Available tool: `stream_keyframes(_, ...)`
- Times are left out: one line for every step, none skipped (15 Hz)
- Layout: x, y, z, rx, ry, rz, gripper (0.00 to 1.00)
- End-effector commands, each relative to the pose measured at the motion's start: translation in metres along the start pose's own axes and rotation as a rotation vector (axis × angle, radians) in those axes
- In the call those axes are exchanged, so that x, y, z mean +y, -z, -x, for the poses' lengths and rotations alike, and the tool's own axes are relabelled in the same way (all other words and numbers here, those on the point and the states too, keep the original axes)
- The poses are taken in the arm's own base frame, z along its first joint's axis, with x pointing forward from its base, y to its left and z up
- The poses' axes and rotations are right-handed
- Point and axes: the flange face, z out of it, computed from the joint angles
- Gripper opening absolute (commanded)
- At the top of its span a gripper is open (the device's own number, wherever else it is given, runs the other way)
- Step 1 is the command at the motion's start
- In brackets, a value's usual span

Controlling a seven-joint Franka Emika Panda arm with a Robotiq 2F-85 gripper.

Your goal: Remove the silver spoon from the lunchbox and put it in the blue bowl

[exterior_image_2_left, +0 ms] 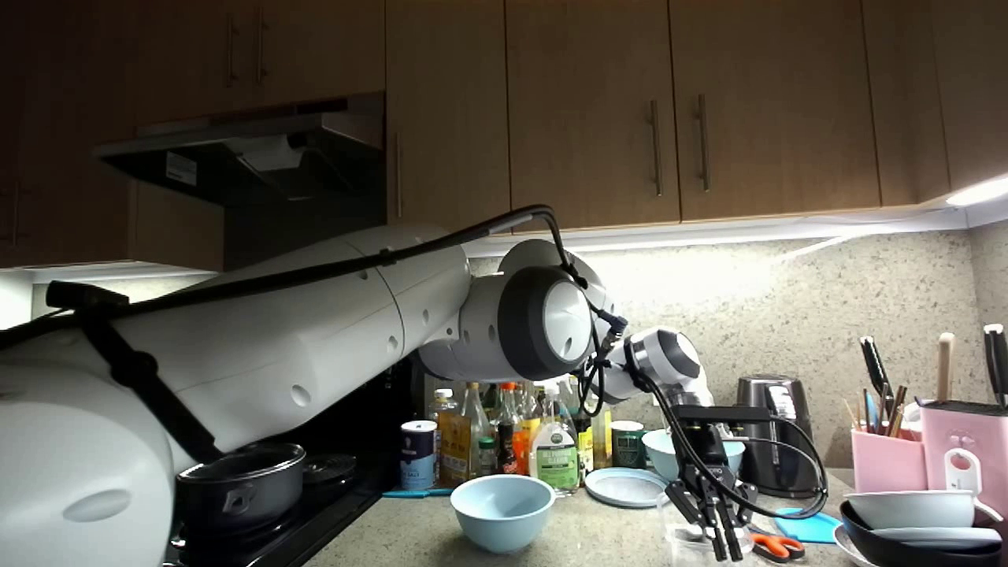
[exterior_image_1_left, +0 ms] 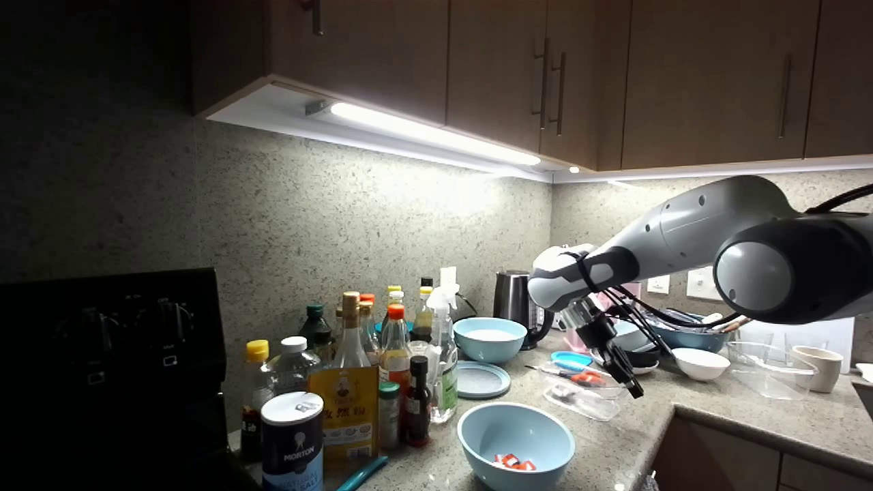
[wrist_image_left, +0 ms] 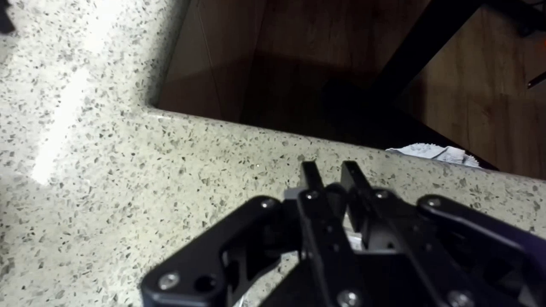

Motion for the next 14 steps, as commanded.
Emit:
stream_keyframes(0.005, 0.011, 0.009, 0.028, 0.024, 0.017, 0.03)
stream_keyframes(0.006, 0.013, 0.009, 0.032, 0.021, 0.017, 0.04)
stream_keyframes(0.006, 0.015, 0.011, 0.037, 0.018, 0.019, 0.04)
stream_keyframes(0.006, 0.018, 0.012, 0.041, 0.014, 0.024, 0.04)
stream_keyframes(0.005, 0.023, 0.015, 0.048, 0.007, 0.029, 0.04)
stream_keyframes(0.005, 0.028, 0.017, 0.058, 0.001, 0.037, 0.04)
stream_keyframes(0.004, 0.036, 0.021, 0.071, -0.015, 0.048, 0.04)
stream_keyframes(0.003, 0.044, 0.025, 0.085, -0.021, 0.058, 0.04)
stream_keyframes(0.002, 0.054, 0.031, 0.099, -0.031, 0.069, 0.04)
stream_keyframes(0.000, 0.062, 0.037, 0.107, -0.040, 0.075, 0.04)
stream_keyframes(-0.003, 0.070, 0.044, 0.109, -0.055, 0.083, 0.04)
stream_keyframes(-0.005, 0.077, 0.051, 0.112, -0.069, 0.089, 0.04)
stream_keyframes(-0.009, 0.083, 0.058, 0.109, -0.083, 0.090, 0.04)
stream_keyframes(-0.014, 0.088, 0.066, 0.106, -0.092, 0.086, 0.04)
